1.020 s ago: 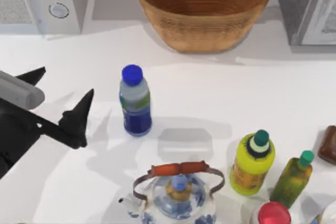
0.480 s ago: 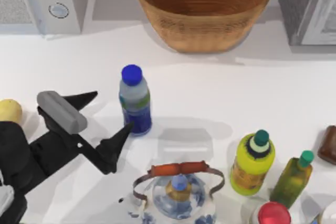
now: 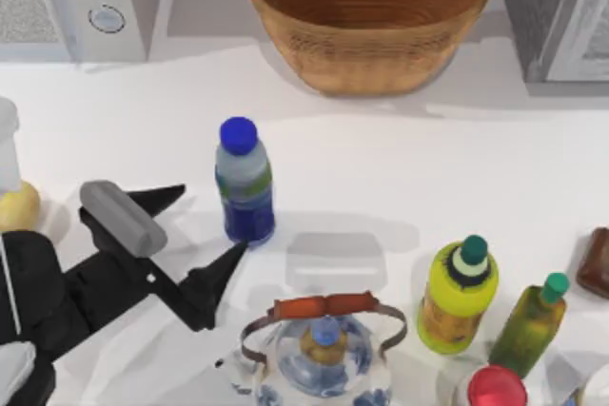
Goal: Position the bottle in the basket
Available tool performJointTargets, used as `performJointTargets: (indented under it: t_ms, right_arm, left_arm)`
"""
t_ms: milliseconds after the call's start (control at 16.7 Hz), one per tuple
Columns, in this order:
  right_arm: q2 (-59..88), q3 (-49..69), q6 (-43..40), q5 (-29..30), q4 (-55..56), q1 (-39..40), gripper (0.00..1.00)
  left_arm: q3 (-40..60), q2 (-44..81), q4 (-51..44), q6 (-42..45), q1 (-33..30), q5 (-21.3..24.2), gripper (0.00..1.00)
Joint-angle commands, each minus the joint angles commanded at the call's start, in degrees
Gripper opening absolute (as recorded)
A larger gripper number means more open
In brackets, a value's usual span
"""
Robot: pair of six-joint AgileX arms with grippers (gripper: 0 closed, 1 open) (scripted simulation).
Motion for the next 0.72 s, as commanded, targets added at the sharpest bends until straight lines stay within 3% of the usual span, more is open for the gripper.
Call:
performJointTargets:
  t_ms: [720]
  right_arm:
    - [0.0, 0.0, 0.0, 0.0, 0.0, 0.0, 1.0]
  left_arm:
    - [10.5, 0.56, -6.68, -0.76, -5.66, -4.96, 1.0]
